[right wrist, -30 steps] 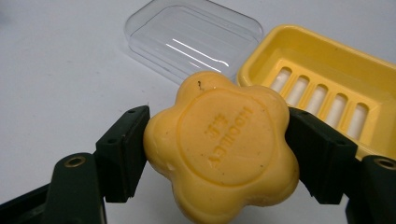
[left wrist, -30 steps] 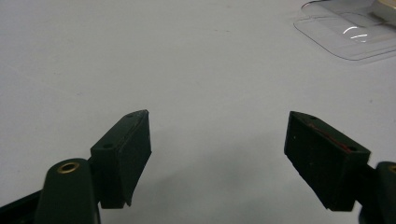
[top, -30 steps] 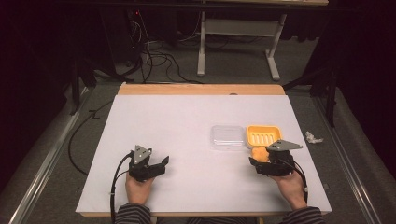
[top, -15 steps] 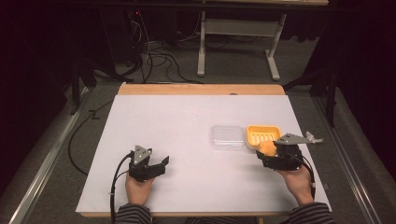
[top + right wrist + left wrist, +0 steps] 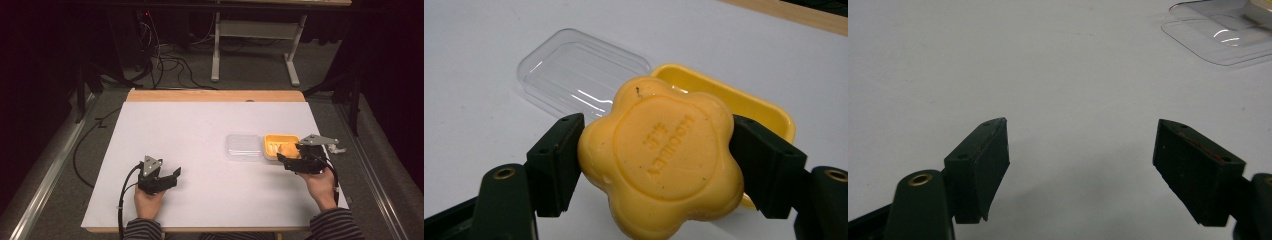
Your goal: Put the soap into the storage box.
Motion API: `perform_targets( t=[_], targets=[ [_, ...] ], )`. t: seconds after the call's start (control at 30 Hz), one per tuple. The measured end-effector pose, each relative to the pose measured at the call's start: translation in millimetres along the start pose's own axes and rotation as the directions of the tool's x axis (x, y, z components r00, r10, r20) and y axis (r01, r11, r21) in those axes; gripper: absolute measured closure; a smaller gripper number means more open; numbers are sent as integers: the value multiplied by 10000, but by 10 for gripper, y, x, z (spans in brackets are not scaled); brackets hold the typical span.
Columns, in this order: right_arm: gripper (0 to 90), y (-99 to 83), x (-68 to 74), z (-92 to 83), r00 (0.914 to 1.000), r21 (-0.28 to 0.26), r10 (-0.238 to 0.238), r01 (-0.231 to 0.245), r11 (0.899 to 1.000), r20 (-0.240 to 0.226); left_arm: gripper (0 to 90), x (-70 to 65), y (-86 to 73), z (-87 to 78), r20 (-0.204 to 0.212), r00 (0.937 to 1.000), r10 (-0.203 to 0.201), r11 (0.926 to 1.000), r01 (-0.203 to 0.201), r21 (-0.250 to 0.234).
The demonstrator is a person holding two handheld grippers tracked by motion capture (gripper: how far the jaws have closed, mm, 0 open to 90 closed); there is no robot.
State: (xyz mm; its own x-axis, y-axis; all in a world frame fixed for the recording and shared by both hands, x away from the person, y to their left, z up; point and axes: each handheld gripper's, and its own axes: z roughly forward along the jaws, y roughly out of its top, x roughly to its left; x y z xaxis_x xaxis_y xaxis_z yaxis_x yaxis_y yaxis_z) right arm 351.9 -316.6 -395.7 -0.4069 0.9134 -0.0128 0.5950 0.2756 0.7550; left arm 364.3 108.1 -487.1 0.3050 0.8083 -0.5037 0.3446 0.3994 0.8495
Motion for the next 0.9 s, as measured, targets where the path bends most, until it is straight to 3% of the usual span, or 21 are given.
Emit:
perform_targets(
  t=[0.5,0.73,0.9],
  targets=[
    [274,274,-99,60,10000,93,-5,4,10000,99,229,8,4,3,-50,10000,-32,10000,32,16],
    [273,312,-174,189,9997,349,180,-186,9992,188,229,11,9,5,-59,9999,-111,9999,111,27],
    [273,289,-293,352,9981,809,539,-560,9951,283,228,19,16,11,-111,9997,-224,9997,224,15]
  ],
)
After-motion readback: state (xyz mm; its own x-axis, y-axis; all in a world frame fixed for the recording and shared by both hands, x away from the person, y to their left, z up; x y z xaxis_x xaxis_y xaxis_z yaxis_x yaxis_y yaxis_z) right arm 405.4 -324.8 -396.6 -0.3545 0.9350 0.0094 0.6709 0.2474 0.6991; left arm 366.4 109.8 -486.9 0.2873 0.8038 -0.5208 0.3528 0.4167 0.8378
